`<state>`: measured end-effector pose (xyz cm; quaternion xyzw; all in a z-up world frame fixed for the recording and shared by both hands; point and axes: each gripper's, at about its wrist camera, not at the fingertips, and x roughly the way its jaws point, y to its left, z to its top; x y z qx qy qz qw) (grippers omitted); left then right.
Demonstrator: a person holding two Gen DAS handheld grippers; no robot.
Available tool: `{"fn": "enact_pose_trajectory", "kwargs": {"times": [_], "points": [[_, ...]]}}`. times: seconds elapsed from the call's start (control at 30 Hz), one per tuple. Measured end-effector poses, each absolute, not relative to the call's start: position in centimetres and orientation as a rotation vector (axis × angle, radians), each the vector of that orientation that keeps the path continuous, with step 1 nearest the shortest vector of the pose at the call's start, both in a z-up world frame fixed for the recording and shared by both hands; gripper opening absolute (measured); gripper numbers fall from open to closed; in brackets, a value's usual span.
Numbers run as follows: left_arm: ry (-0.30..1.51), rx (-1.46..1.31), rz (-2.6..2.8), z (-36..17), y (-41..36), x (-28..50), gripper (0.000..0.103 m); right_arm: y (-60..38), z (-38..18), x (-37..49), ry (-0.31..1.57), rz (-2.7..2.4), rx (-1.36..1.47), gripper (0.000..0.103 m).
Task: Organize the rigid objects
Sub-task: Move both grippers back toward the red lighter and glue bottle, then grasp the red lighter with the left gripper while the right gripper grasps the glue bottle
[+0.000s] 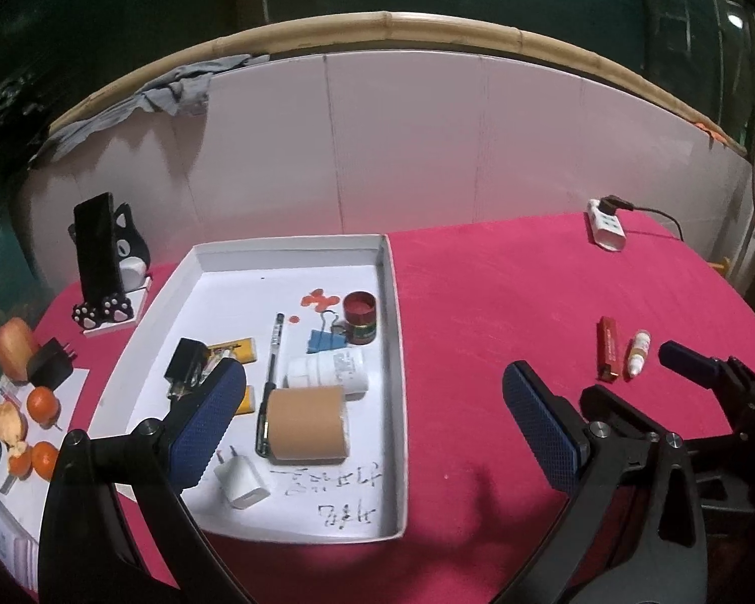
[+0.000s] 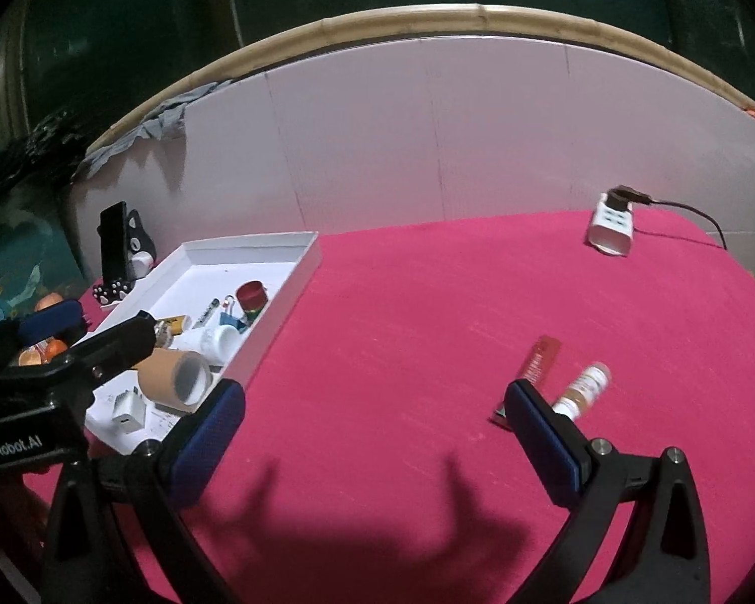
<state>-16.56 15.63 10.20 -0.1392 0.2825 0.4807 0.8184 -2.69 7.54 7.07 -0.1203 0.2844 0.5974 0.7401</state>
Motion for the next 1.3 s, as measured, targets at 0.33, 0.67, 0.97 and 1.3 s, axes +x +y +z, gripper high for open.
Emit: {"fn": "enact_pose_trajectory", "kwargs": {"times": [0.33, 0.67, 0.97, 1.3], "points": [[0.652, -0.306, 0.888, 8.6, 15.2, -13.2, 0.103, 2.3, 6.5, 1.8, 0.59, 1.158, -0.253, 0.103], [0.789, -0.251, 0.655, 5.1, 15.8, -2.7, 0.103, -3.0, 3.2, 9.5, 0.735, 0.944, -0.164, 0.103], [0.881, -0.279, 0.607, 2.4, 17.5, 3.2, 0.103, -4.6, 2.3, 11.5, 0.819, 0.948, -0.051, 0.103], [0.928, -0.178, 0.601, 1.0, 17.5, 6.6, 0.103, -4.5, 1.6, 12.3, 0.864, 0.937, -0.013, 0.103]]}}
